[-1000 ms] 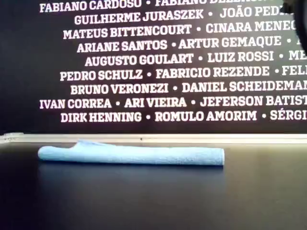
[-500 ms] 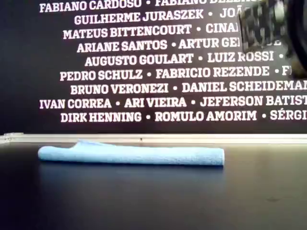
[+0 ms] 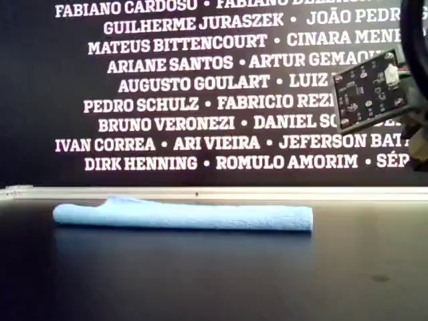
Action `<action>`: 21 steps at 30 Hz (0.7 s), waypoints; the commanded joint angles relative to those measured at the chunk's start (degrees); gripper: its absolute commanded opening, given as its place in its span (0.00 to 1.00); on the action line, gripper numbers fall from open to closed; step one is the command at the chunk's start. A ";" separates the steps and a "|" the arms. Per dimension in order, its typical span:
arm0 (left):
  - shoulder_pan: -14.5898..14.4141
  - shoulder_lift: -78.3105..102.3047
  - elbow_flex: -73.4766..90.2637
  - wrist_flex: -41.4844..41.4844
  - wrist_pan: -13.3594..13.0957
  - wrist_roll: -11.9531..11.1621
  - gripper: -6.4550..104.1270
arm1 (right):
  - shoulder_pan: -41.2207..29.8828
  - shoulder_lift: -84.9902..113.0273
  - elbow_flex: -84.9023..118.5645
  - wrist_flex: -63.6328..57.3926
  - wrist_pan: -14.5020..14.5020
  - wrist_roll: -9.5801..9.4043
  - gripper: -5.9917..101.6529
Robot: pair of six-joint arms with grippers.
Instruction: Fold a cloth
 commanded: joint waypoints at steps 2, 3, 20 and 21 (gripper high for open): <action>1.05 0.97 -0.62 -1.49 -0.18 0.44 0.74 | 0.26 1.23 1.58 -0.44 -0.44 -0.26 0.53; 1.05 0.70 -0.62 -1.49 -0.18 0.44 0.74 | 0.26 1.23 1.58 -0.44 -0.26 -0.26 0.53; 1.05 0.53 -1.49 -1.67 0.18 11.34 0.73 | 5.89 -5.98 -4.48 -7.12 -1.05 -0.26 0.53; 1.05 0.53 -1.49 -1.67 0.26 11.43 0.73 | 6.33 -8.61 -5.63 -7.38 -1.05 -0.26 0.53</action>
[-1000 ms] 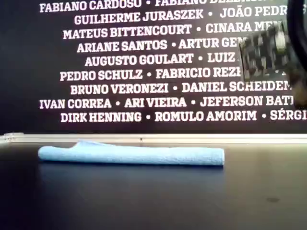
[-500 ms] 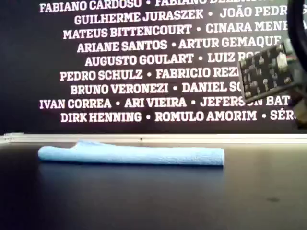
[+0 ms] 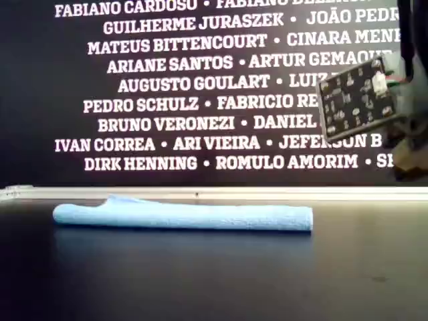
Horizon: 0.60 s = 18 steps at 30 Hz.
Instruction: Fold a cloth
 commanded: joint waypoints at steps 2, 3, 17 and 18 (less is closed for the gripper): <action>1.05 0.53 -1.49 -2.02 -0.35 0.62 0.73 | 1.49 -9.40 -8.61 -4.04 -0.44 -0.26 0.53; 1.05 0.53 -1.49 -2.90 -0.44 0.62 0.73 | 1.58 -13.18 -10.55 -4.31 -0.44 -0.18 0.53; 0.26 -55.46 -28.74 -18.72 0.18 0.53 0.74 | 8.44 -55.20 -40.52 -8.70 0.18 0.62 0.61; 0.26 -60.47 -32.34 -18.72 0.18 0.44 0.74 | 9.32 -56.78 -41.48 -10.20 0.35 0.70 0.63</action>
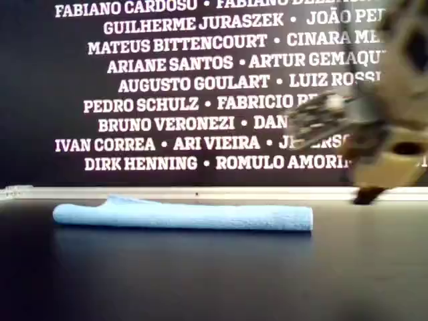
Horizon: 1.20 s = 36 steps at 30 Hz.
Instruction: Fold a cloth
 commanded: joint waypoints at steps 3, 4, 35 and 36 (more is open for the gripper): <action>0.26 -27.07 -21.36 -2.20 0.18 0.00 0.78 | 2.55 -7.03 -9.14 -9.14 -0.44 -0.44 0.71; 0.26 -29.44 -23.55 -2.20 0.18 0.00 0.81 | 2.55 -8.96 -10.20 -10.02 -0.44 -0.44 0.73; 1.23 -65.74 -63.46 -2.20 -0.70 0.09 0.96 | 1.49 -50.80 -52.12 -10.63 0.53 0.35 0.75; 1.23 -66.53 -64.34 -2.20 -0.70 0.09 0.96 | 1.49 -51.59 -53.26 -10.63 0.53 0.35 0.75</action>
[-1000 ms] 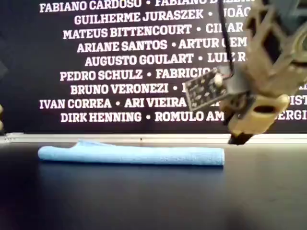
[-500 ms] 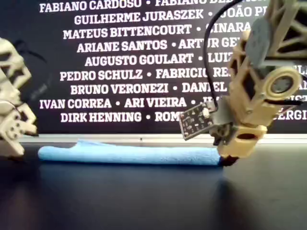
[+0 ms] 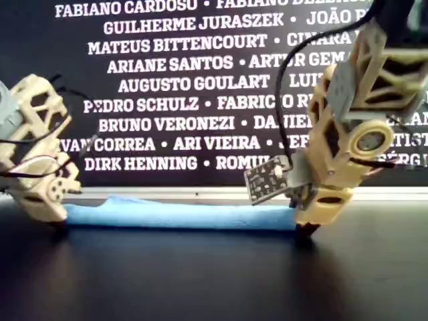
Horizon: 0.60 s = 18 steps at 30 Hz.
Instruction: Fold a cloth
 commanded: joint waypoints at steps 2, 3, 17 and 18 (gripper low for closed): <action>1.23 -2.02 -5.62 -1.14 -0.35 0.09 0.96 | -0.35 -0.18 -7.91 -2.20 0.35 0.26 0.75; 1.32 -3.08 -6.77 -1.14 -0.35 0.09 0.96 | -0.35 -0.53 -8.35 -2.11 0.35 0.26 0.75; 3.78 -9.40 -13.27 -0.79 0.09 0.18 0.96 | -0.44 -0.97 -8.96 -2.11 0.35 -0.62 0.73; 3.78 -9.32 -13.10 -0.79 0.26 0.18 0.95 | -0.44 -0.97 -8.96 -2.11 0.35 -0.62 0.70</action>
